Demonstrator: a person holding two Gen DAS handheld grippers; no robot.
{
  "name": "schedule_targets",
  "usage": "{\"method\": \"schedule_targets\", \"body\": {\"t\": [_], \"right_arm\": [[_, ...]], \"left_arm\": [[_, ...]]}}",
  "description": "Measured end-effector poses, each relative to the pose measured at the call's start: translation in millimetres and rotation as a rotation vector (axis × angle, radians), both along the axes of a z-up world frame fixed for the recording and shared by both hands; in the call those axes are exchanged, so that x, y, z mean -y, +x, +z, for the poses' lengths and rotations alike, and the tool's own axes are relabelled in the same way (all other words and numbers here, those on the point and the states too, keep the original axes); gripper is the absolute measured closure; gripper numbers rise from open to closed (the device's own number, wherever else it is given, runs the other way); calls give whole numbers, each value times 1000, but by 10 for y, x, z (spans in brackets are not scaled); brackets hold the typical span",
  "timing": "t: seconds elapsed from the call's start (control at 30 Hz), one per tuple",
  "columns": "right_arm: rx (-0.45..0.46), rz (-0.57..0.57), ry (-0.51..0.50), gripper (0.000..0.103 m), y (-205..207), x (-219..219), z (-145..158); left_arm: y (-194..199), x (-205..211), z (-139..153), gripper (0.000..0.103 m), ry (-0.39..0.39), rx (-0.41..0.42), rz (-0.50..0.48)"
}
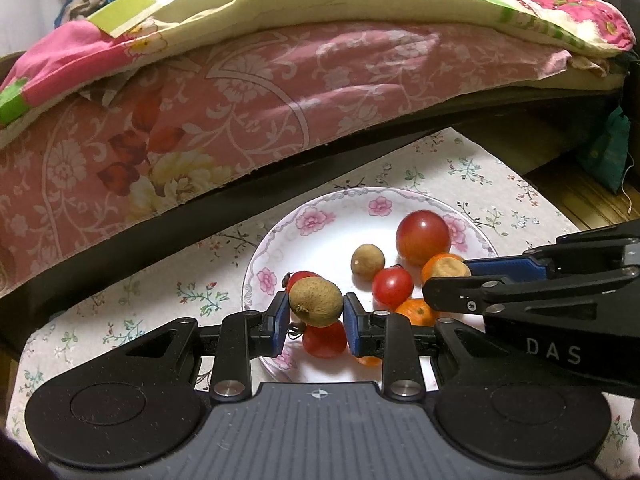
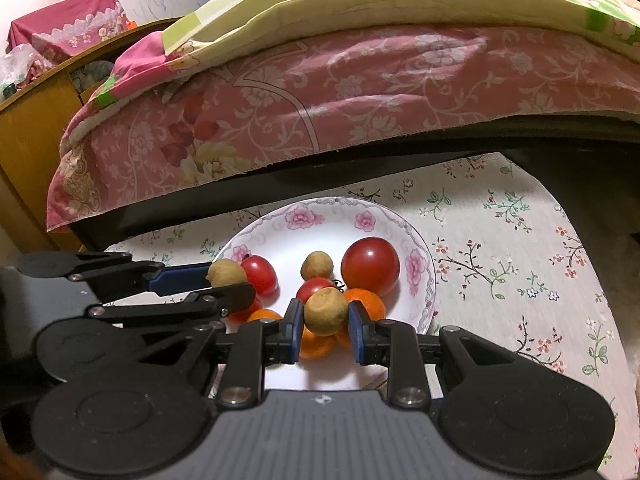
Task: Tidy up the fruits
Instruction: 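Carry both yellow-brown fruits over the white plate, then lower both fruits onto the plate and open both grippers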
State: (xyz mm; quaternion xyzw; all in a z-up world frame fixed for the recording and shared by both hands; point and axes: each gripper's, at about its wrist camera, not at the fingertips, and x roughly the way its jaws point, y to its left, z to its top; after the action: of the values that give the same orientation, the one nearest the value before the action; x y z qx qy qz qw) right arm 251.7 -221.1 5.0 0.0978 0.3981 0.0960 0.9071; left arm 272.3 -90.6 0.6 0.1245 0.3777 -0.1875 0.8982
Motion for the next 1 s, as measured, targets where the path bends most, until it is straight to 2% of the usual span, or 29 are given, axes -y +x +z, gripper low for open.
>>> {"method": "schedule_targets", "body": {"t": [0.63, 0.8, 1.0], "right_arm": [[16, -9, -12, 82, 77, 10, -32], [13, -13, -14, 82, 87, 18, -35], [1, -14, -16, 82, 95, 8, -51]], "left_arm": [[111, 25, -83, 66, -2, -21, 16], [134, 20, -109, 56, 4, -27, 28], [146, 0, -124, 48, 19, -30, 40]]}}
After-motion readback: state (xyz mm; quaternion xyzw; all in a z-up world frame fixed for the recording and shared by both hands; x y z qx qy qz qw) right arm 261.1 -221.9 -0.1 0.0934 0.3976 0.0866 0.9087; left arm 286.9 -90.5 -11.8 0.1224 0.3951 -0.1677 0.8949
